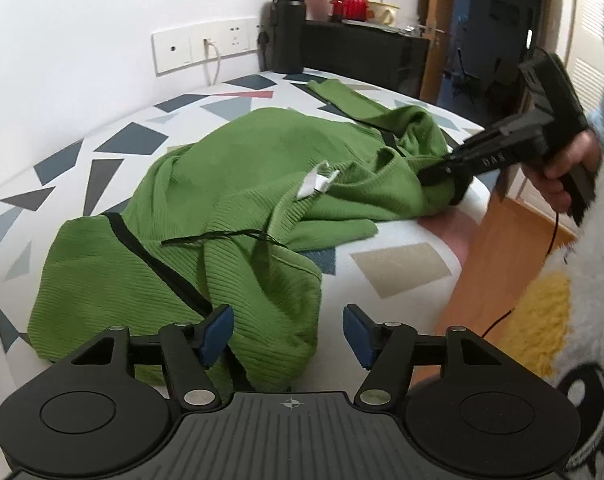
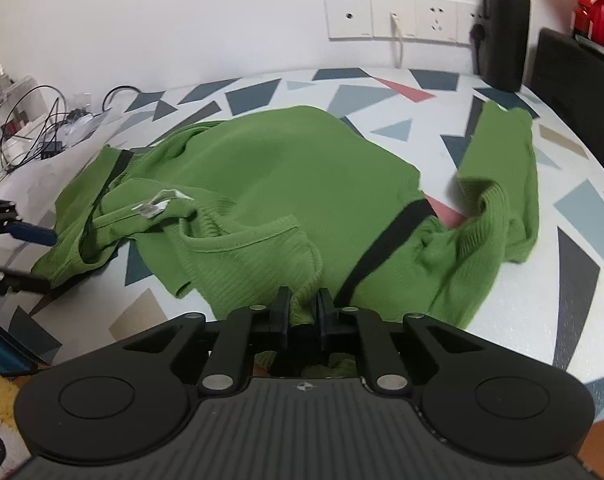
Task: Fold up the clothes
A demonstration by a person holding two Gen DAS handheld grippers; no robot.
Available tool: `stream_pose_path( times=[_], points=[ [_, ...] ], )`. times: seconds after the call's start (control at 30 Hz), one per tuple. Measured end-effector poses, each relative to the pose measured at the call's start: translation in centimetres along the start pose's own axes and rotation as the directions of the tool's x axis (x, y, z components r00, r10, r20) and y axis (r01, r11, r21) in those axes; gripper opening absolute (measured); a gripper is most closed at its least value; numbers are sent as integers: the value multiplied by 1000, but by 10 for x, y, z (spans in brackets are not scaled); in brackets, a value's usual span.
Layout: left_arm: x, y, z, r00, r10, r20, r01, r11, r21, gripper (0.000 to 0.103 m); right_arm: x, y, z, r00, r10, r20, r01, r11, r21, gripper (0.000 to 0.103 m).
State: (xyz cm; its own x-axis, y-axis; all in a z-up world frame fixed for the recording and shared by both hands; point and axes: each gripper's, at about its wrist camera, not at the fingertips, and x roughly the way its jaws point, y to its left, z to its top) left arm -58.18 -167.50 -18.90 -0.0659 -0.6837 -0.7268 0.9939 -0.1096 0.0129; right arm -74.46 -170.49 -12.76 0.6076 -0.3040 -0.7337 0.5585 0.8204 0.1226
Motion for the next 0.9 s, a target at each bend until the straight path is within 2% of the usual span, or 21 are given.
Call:
stream_pose_path(
  times=[0.13, 0.23, 0.33, 0.47, 0.6, 0.67, 0.7, 0.77, 0.9],
  points=[
    [8, -6, -3, 998, 52, -17, -51, 997, 54, 55, 3, 4, -2, 1000, -16, -6, 16, 1000, -18, 14],
    [21, -10, -5, 989, 139, -48, -130, 981, 146, 53, 6, 6, -2, 1000, -22, -7, 22, 999, -25, 16],
    [24, -14, -8, 984, 174, -38, -162, 961, 223, 52, 10, 6, -4, 999, -30, -11, 30, 999, -27, 17],
    [20, -29, -13, 980, 199, 3, -189, 926, 328, 52, 9, 5, -7, 999, -33, -3, 33, 999, -24, 17],
    [15, -46, -16, 973, 213, 93, -232, 874, 428, 52, 8, 2, -8, 999, -34, 2, 34, 999, -11, 18],
    [18, -51, -15, 973, 211, 93, -230, 857, 461, 49, 7, 2, -9, 999, -33, 4, 33, 999, -3, 18],
    [20, -52, -15, 974, 209, 89, -226, 849, 477, 41, 7, 2, -9, 999, -32, 4, 32, 999, -2, 18],
    [25, -57, -17, 975, 209, 76, -217, 826, 521, 34, 7, 2, -9, 1000, -31, 3, 31, 1000, -1, 17],
    [28, -60, -25, 978, 204, 55, -197, 788, 583, 32, 7, 1, -8, 1000, -26, 1, 26, 1000, 1, 18]
  ],
)
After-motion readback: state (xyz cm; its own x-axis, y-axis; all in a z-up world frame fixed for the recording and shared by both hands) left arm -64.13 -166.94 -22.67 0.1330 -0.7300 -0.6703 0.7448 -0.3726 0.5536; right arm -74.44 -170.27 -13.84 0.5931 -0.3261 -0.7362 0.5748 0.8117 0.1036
